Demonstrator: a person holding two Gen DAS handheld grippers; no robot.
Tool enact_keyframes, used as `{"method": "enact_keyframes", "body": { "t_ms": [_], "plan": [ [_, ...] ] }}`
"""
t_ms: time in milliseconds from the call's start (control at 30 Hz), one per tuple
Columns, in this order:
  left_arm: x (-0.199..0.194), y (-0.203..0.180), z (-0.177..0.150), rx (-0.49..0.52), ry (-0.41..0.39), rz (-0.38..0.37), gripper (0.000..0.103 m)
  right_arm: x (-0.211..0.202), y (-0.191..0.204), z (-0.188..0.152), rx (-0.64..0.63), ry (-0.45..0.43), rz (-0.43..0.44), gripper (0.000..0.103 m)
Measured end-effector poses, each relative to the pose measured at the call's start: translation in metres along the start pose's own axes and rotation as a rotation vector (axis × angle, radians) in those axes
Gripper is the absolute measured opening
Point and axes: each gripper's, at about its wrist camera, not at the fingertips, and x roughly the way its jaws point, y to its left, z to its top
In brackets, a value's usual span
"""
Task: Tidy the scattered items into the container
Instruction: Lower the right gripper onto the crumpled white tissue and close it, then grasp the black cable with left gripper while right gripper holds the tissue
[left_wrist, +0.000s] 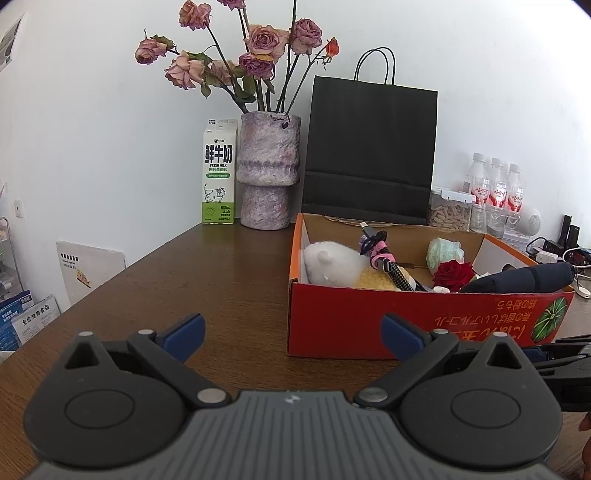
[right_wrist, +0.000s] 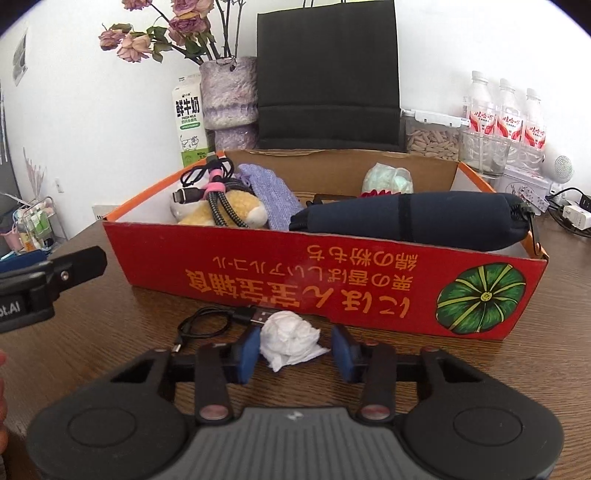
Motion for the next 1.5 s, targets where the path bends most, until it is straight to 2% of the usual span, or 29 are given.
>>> {"method": "enact_keyframes", "body": {
  "t_ms": [100, 467, 733, 967, 1200, 1367, 1500],
  "plan": [
    [0.001, -0.001, 0.0, 0.003, 0.005, 0.006, 0.103, -0.002, 0.001, -0.001, -0.002, -0.002, 0.014, 0.024],
    [-0.002, -0.013, -0.001, 0.072, -0.009, 0.013, 0.103, -0.013, 0.003, -0.005, -0.022, -0.039, 0.01, 0.021],
    [0.01, -0.027, -0.003, 0.093, 0.087, 0.001, 0.103, -0.027, -0.016, -0.008, 0.001, -0.073, -0.001, 0.021],
    [0.016, -0.06, -0.009, 0.145, 0.137, -0.036, 0.103, -0.036, -0.044, -0.011, 0.042, -0.081, -0.016, 0.021],
    [0.022, -0.076, -0.011, 0.174, 0.172, -0.048, 0.103, -0.043, -0.058, -0.014, 0.058, -0.087, -0.016, 0.022],
    [0.028, -0.08, -0.011, 0.155, 0.205, -0.054, 0.102, -0.043, -0.061, -0.015, 0.055, -0.079, -0.013, 0.022],
    [0.034, -0.084, -0.011, 0.168, 0.23, -0.051, 0.096, -0.044, -0.06, -0.016, 0.049, -0.074, -0.011, 0.022]
  ]
}}
